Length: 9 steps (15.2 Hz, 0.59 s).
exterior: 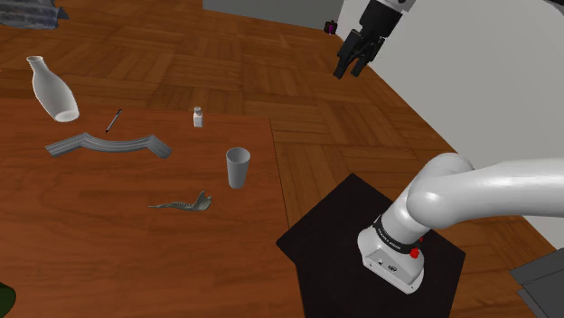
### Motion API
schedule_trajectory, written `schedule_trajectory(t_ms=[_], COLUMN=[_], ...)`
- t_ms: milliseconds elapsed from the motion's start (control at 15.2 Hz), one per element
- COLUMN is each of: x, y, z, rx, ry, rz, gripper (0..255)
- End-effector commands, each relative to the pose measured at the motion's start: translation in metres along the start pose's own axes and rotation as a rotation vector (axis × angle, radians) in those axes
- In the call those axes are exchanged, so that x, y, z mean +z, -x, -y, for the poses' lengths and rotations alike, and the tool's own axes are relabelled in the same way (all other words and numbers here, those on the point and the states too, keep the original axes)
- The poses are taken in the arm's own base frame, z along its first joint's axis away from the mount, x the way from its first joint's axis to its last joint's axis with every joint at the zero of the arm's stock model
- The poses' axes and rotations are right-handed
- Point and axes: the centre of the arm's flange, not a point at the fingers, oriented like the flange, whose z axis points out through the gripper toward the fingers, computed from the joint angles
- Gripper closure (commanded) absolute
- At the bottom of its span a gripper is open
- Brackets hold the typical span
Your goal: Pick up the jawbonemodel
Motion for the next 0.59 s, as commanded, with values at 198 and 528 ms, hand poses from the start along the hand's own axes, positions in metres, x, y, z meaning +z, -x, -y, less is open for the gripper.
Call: schedule_trajectory(t_ms=[198,528], x=[0.032,0.085], y=[-0.017,-0.044], z=[0.016,0.045], rx=[-0.057,-0.153], ry=[0.001,0.001], rz=[0.001,0.003], gripper=[0,0])
